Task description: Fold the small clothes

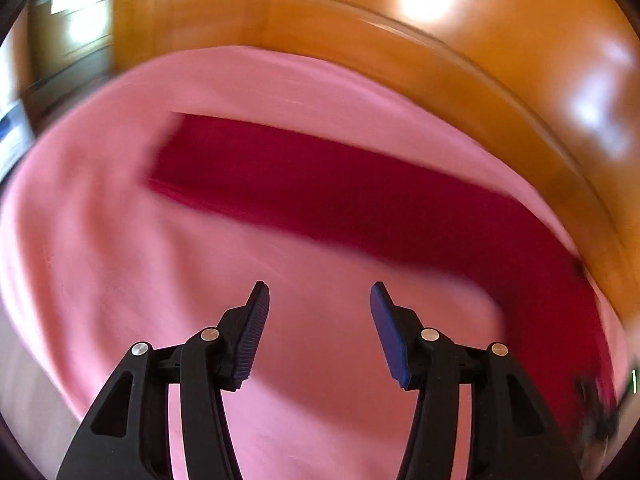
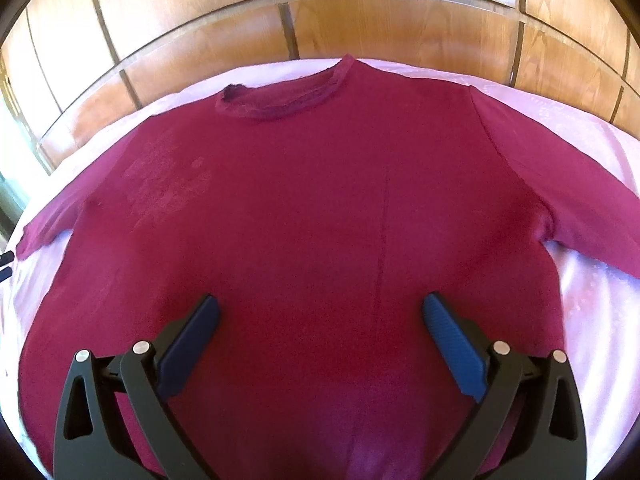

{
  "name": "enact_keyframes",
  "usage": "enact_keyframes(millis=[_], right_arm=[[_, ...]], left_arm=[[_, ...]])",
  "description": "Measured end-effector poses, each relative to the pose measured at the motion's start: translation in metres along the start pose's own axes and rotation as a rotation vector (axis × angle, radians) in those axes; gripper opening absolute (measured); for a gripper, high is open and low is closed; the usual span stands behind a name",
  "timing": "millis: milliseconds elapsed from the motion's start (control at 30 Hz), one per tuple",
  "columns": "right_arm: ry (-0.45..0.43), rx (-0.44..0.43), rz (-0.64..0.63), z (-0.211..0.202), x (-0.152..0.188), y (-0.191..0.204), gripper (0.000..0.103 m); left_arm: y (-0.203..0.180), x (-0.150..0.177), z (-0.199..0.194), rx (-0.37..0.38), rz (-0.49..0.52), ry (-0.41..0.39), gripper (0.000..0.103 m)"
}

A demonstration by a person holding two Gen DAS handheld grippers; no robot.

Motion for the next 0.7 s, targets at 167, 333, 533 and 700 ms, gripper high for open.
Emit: enact_keyframes(millis=[167,333,533,700], right_arm=[[-0.047,-0.022,0.101,-0.060,0.027,-0.052,0.092],[-0.007,0.035,0.170,-0.098,0.075,-0.110,0.083],[0.110,-0.080,0.221,-0.109,0.130,-0.124,0.052],[0.126,-0.055,0.107,-0.114,0.143,-0.106,0.007]], left_arm=[[-0.072,0.065,-0.013,0.268,0.153,0.110,0.052],[-0.096,0.119,-0.009,0.342,0.168,0.227,0.051],[-0.107,0.153,-0.010,0.315,0.188,0.271,0.018],[-0.108,0.145,0.004,0.275,0.171,0.261,0.010]])
Point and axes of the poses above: each gripper's, at about its wrist camera, not at the fingertips, and z roughly the way its jaws point, y to its left, x to its underside, the point moved 2 cm from there along z, roughly the way its jaws point, and after that the axes turned 7 degrees about x, right-handed, at the moved point
